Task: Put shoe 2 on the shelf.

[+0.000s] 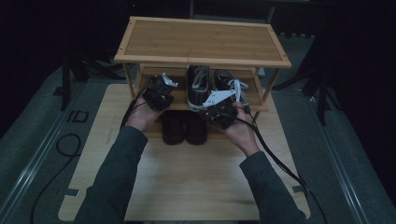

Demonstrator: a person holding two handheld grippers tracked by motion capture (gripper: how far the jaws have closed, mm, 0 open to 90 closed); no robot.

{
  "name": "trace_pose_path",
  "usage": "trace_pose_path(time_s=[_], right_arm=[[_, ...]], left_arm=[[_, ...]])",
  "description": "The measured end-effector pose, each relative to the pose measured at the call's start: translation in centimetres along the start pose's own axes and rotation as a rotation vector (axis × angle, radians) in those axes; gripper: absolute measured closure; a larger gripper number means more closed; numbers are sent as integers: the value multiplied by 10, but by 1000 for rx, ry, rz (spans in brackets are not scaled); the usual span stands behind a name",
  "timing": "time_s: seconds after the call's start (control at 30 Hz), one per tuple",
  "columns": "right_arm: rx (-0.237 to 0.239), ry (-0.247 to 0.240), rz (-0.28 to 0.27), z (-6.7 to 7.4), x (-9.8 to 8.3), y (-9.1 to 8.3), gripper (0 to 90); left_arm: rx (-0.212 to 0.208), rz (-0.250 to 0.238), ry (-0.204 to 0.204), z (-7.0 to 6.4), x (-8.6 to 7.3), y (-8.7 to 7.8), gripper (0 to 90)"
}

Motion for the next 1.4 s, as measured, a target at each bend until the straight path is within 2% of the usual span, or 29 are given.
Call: trace_pose_path(time_s=[0.47, 0.8, 0.97, 1.4], right_arm=[[39, -46, 13, 7, -6, -16, 900], [85, -71, 51, 11, -11, -23, 900], [115, -59, 54, 6, -17, -32, 900], [148, -53, 65, -5, -34, -51, 898]], left_arm=[[-1, -4, -14, 1, 0, 0, 900], [-2, -13, -21, 1, -1, 0, 900], [-2, -9, -15, 1, -2, 0, 900], [-4, -13, -21, 1, -2, 0, 900]])
Point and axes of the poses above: each handheld gripper's, and its own axes: y roughly forward along the jaws, x roughly out of its top, z roughly to its left, the point moved 8 cm from there along y, roughly forward along the jaws, and after that the axes turned 14 degrees about y, right-handed, at the moved point
